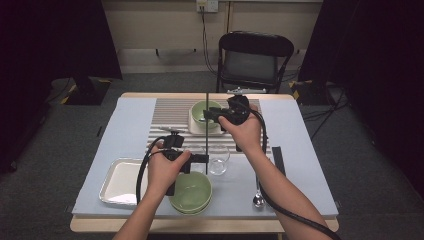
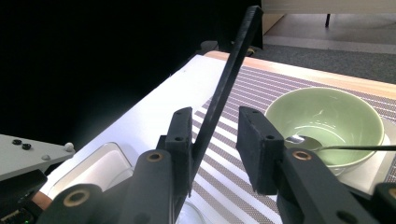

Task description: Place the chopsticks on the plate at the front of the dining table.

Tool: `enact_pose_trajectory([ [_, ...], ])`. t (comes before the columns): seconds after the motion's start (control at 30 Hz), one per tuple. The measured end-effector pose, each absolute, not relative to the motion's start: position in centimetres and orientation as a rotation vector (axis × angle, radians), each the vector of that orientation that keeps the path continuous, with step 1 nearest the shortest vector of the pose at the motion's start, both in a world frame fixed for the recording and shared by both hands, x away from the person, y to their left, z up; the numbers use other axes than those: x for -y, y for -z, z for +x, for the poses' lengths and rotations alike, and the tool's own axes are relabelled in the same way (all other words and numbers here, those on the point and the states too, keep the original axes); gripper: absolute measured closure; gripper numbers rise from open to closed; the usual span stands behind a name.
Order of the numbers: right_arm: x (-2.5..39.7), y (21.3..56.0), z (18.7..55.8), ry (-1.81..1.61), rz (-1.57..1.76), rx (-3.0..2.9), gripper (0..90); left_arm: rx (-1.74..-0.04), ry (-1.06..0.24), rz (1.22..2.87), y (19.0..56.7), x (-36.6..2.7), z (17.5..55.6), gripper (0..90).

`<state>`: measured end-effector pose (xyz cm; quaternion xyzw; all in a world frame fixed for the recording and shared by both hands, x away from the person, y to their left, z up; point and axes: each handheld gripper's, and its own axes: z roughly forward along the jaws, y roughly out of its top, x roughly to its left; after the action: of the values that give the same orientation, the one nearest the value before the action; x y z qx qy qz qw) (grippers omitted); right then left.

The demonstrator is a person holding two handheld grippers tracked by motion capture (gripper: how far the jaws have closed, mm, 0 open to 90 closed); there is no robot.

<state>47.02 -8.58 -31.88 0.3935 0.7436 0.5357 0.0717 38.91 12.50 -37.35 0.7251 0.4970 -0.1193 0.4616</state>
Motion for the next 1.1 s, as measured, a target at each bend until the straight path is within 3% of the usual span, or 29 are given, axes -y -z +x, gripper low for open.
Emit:
enact_pose_trajectory([
  [0.43, 8.7, 32.4, 47.2, -1.607, 1.185, -2.225, 55.3, -1.217, 0.288, 1.800, 37.2, -12.7, 38.9, 87.3],
  [1.1, 9.5, 33.2, 47.5, -1.599, 1.214, -2.207, 50.6, -1.215, 0.275, 1.813, 36.9, -13.1, 38.9, 87.3],
])
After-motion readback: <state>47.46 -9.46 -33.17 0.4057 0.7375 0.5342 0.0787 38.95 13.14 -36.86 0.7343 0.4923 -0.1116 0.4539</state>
